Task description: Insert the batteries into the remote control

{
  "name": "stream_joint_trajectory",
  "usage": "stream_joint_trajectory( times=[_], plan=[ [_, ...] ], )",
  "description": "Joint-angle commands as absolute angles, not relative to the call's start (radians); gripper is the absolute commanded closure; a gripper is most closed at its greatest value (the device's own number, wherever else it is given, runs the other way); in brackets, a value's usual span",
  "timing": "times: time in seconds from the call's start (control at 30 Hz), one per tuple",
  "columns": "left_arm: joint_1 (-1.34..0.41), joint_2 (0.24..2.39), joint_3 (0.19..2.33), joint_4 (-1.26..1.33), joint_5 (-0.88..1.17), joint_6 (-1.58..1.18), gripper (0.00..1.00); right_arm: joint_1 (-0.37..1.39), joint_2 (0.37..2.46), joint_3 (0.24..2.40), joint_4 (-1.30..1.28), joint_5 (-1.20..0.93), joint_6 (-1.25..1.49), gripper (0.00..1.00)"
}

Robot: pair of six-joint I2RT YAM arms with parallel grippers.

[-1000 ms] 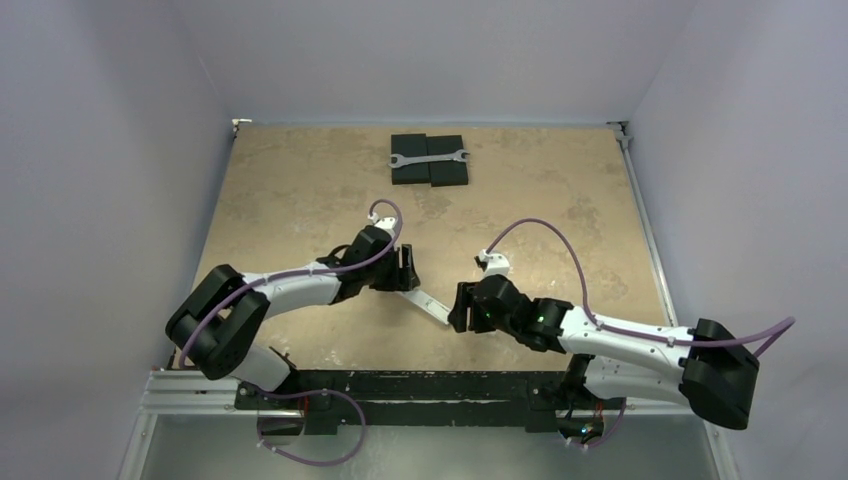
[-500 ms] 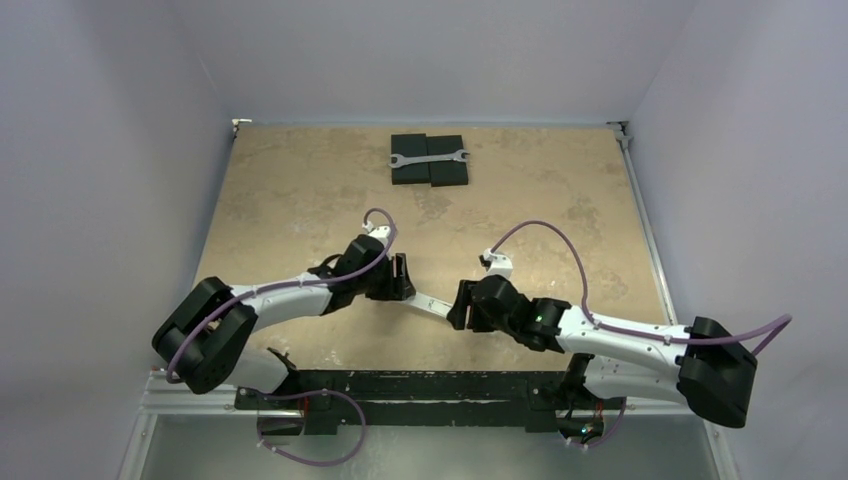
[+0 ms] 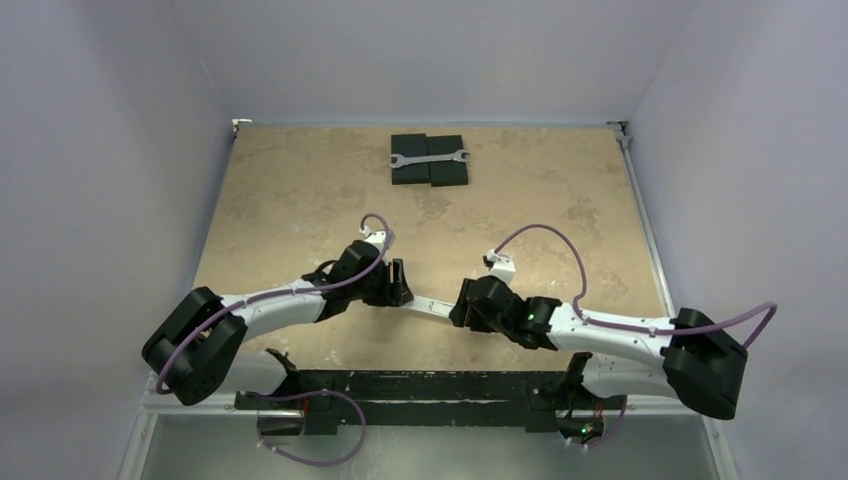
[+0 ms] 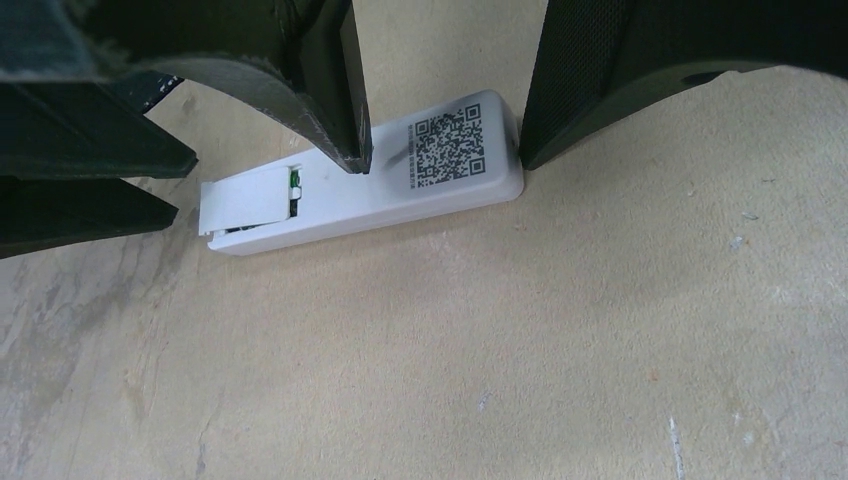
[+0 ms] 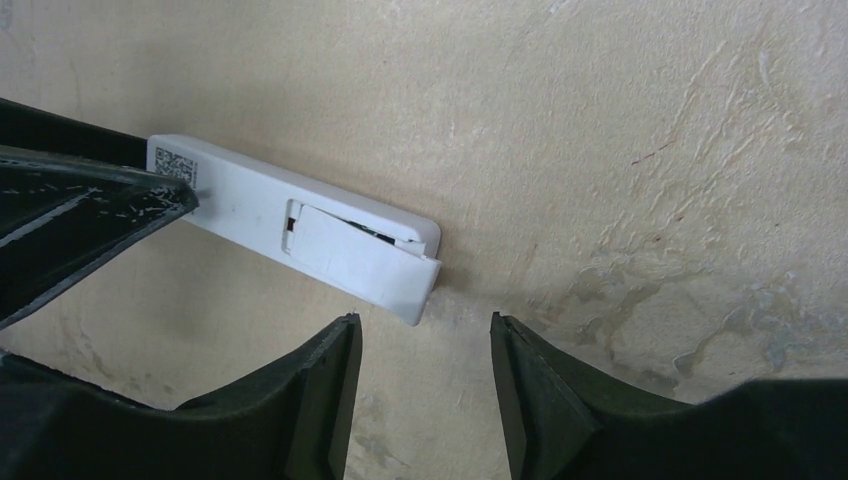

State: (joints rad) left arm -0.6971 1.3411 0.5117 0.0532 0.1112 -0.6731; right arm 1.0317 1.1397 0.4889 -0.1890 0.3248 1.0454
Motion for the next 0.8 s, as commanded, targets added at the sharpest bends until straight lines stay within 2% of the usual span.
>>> stream_joint_trajectory(
  times=[0.0,0.77],
  plan=[
    [-0.703,1.312,0.504,0.071,0.132,-0.679,0.44,1.028,1.178,0.536,-0.162,0.370,1.115,0.44],
    [-0.704,1.322,0.491,0.087,0.140,-0.663,0.44,1.028,1.275,0.593,-0.150,0.379,1.150,0.55]
  ],
)
